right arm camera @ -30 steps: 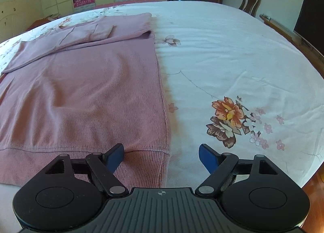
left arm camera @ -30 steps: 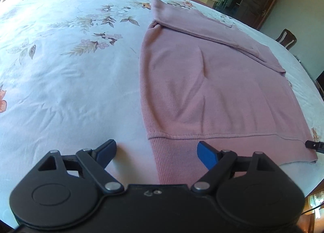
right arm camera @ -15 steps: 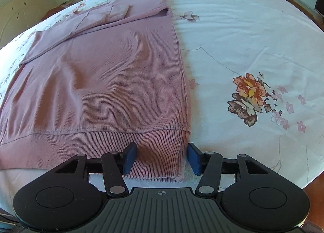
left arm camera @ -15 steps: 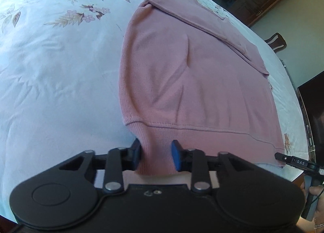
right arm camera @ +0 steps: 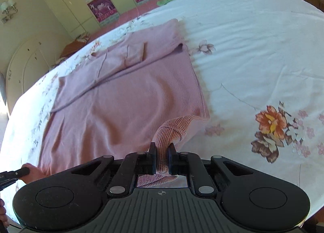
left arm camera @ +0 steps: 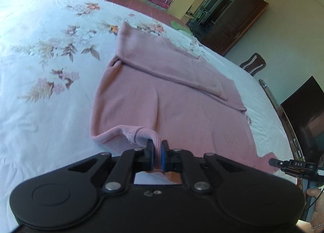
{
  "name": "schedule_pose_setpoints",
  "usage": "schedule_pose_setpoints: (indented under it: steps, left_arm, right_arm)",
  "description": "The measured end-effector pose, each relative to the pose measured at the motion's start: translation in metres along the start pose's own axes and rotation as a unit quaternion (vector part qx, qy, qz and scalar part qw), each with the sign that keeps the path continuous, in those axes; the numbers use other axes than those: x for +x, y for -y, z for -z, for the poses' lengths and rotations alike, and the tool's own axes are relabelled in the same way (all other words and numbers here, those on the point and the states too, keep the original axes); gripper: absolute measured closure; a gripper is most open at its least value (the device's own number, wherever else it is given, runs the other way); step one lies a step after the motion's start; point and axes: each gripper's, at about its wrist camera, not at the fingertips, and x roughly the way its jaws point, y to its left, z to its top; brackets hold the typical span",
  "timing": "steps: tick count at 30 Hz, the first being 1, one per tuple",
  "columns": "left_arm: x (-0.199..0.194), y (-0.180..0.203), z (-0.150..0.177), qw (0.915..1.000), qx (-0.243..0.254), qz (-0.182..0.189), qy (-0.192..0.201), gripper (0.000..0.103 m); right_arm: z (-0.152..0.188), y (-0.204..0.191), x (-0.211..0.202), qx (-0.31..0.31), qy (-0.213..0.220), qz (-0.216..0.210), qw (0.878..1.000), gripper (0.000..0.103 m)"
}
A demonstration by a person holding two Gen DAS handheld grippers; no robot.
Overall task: Fold small clothes
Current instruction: 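Close both grippers on the ribbed hem, then lift the hem with both grippers, lay it over the collar, open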
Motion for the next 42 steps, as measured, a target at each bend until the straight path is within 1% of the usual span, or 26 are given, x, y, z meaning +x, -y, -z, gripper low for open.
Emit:
schedule_pose_setpoints:
  steps: [6, 11, 16, 20, 24, 31, 36, 38, 40, 42]
  left_arm:
    - [0.018, 0.008, -0.045, 0.9989, -0.001, 0.008, 0.047, 0.097]
    - [0.047, 0.007, -0.085, 0.9966, -0.012, 0.003, 0.081, 0.098]
    - [0.076, 0.007, -0.126, 0.9935, -0.026, 0.008, 0.110, 0.098]
    - [0.101, 0.009, -0.156, 0.9914, -0.029, 0.007, 0.127, 0.098]
    - [0.125, 0.005, -0.182, 0.9888, -0.047, 0.003, 0.142, 0.098]
    - [0.167, -0.013, -0.218, 0.9849, -0.093, -0.010, 0.146, 0.098]
    - [0.193, -0.020, -0.236, 0.9832, -0.104, -0.028, 0.148, 0.098]
    - [0.207, -0.024, -0.242, 0.9839, -0.108, -0.038, 0.137, 0.098]
    - [0.220, -0.024, -0.246, 0.9857, -0.102, -0.055, 0.122, 0.098]
    - [0.232, -0.026, -0.247, 0.9868, -0.096, -0.075, 0.107, 0.092]
  right_arm:
    - [-0.047, -0.007, 0.016, 0.009, 0.040, -0.015, 0.999, 0.094]
    - [-0.089, -0.005, 0.040, 0.029, 0.063, -0.022, 0.997, 0.094]
    - [-0.133, -0.008, 0.071, 0.040, 0.080, -0.036, 0.995, 0.094]
    - [-0.167, -0.009, 0.100, 0.051, 0.086, -0.046, 0.994, 0.094]
    - [-0.197, -0.006, 0.128, 0.067, 0.092, -0.049, 0.992, 0.094]
    - [-0.237, 0.007, 0.181, 0.108, 0.081, -0.059, 0.989, 0.094]
    - [-0.261, 0.009, 0.210, 0.121, 0.078, -0.054, 0.988, 0.094]
    - [-0.270, 0.008, 0.222, 0.120, 0.073, -0.046, 0.989, 0.094]
    - [-0.276, 0.007, 0.237, 0.113, 0.056, -0.034, 0.991, 0.094]
    - [-0.277, 0.008, 0.249, 0.104, 0.043, -0.021, 0.993, 0.094]
